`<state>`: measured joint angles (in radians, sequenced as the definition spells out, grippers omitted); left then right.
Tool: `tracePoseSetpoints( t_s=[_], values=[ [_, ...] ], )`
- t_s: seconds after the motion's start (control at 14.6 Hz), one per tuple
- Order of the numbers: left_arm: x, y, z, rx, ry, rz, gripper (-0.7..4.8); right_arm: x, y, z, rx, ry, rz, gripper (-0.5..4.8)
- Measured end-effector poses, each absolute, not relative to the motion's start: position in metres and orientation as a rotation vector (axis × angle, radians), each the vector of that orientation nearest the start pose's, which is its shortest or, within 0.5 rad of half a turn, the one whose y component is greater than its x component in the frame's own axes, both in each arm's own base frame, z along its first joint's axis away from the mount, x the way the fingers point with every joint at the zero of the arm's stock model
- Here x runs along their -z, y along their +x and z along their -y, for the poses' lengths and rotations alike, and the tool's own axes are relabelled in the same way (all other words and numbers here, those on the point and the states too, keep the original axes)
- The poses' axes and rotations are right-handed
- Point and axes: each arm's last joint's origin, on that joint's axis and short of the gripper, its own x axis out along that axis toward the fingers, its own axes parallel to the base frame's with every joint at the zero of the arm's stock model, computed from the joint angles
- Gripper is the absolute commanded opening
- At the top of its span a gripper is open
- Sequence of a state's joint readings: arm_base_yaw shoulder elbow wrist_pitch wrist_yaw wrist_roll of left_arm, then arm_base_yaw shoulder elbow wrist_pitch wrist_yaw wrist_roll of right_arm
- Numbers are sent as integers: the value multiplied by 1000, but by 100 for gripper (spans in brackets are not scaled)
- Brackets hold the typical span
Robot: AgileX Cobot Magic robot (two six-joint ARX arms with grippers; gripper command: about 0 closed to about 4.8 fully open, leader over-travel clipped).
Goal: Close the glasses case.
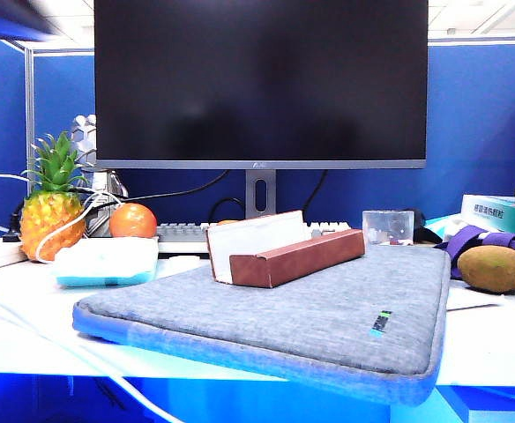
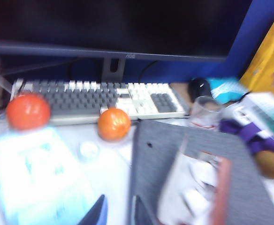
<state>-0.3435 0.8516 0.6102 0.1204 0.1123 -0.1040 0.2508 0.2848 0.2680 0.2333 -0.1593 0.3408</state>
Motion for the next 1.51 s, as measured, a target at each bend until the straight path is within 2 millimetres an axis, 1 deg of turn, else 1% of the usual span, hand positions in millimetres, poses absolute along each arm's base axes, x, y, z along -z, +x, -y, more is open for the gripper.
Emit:
tracePoseSetpoints(
  t_s=[0.07, 0.14, 0.21, 0.27, 0.34, 0.48, 0.55, 0.69, 0.75, 0.82, 0.96, 1.1, 1.17, 1.3, 1.51],
  values=[
    [-294, 194, 73, 468, -64, -182, 84, -264, 106, -32, -438, 345, 115, -6],
    [-304, 216, 83, 532, -26, -233, 84, -277, 118, -36, -448, 342, 16, -6],
    [-309, 228, 89, 569, 15, -265, 85, -286, 128, -39, -472, 339, -42, -6],
    [-312, 237, 92, 591, 70, -302, 84, -292, 140, -43, -496, 337, -99, -6],
    [-317, 248, 96, 603, 129, -329, 84, -293, 151, -47, -509, 333, -168, -6],
    [-323, 262, 102, 639, 202, -368, 84, -289, 177, -56, -588, 337, -311, -6],
    [-323, 273, 107, 686, 224, -393, 84, -277, 193, -63, -654, 352, -426, -6],
    [-313, 292, 116, 780, 209, -450, 84, -257, 212, -70, -709, 378, -567, -6],
    [-305, 302, 121, 826, 200, -491, 84, -250, 220, -72, -719, 385, -607, -6],
    [-298, 314, 126, 852, 196, -521, 84, -247, 225, -74, -721, 374, -625, -6],
    [-288, 337, 134, 865, 202, -578, 84, -244, 226, -75, -745, 366, -633, -6],
    [-270, 366, 144, 881, 219, -659, 84, -245, 225, -76, -795, 374, -638, -6],
    [-257, 381, 150, 888, 214, -724, 84, -246, 224, -77, -841, 383, -644, -6],
    [-245, 399, 157, 906, 206, -761, 84, -246, 223, -78, -883, 400, -654, -6],
    [-232, 412, 163, 942, 177, -787, 84, -245, 222, -78, -899, 413, -677, -6]
  ],
)
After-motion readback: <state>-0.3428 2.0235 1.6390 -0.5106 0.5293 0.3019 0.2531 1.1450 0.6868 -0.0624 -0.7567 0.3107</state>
